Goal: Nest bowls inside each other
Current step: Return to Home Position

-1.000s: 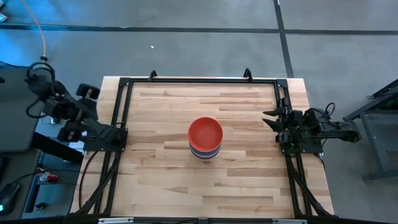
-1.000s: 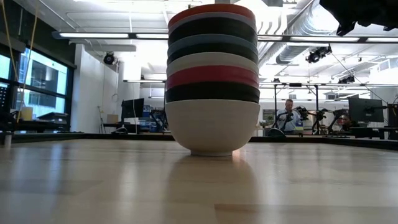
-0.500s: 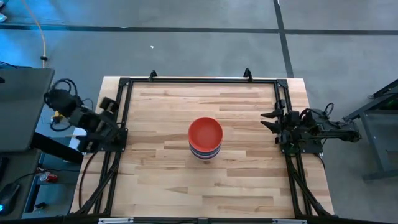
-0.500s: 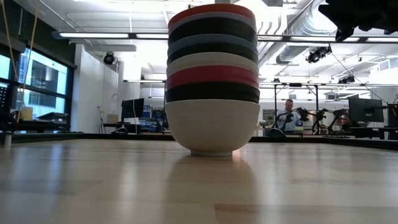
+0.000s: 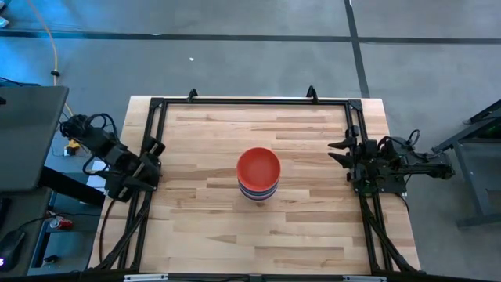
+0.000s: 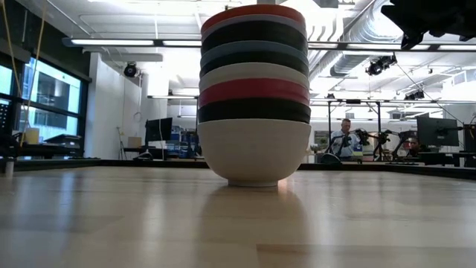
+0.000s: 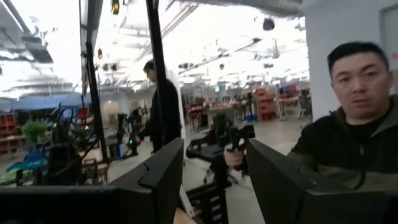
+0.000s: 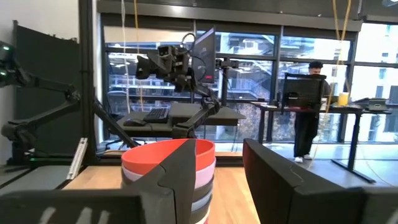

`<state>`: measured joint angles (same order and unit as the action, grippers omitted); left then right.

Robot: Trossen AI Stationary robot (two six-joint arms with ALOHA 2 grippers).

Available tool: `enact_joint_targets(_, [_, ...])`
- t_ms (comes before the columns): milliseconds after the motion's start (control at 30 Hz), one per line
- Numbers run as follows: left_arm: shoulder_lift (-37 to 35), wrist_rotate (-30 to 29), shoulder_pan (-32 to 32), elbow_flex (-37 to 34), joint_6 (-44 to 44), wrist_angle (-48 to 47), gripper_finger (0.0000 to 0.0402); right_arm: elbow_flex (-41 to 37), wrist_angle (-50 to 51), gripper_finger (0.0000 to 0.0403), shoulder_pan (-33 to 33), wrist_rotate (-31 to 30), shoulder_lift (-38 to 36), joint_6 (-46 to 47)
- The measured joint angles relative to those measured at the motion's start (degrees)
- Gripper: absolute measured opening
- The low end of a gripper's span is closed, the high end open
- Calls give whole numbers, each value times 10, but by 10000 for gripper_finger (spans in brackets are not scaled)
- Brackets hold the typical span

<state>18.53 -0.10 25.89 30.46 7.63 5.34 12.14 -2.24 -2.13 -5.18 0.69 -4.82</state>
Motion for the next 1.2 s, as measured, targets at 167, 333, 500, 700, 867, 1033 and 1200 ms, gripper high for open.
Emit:
enact_joint_targets(167, [-9,22,0,-42,-15,63,166,0,0,126,0,14,0,3])
enact_joint_targets(333, [-10,24,0,-75,-30,103,166,0,0,126,0,15,0,3])
enact_joint_targets(500, [-10,25,0,-105,-39,132,166,0,1,126,0,18,0,3])
enact_joint_targets(700, [-10,25,0,-149,-47,178,166,0,5,126,0,18,0,5])
enact_joint_targets(867, [-11,28,0,-212,-55,269,166,0,16,126,0,18,0,10])
enact_joint_targets(1033, [-15,29,0,-270,-55,356,166,0,20,126,0,19,0,14])
enact_joint_targets(1200, [-15,25,0,-299,-55,399,166,0,20,126,0,21,0,14])
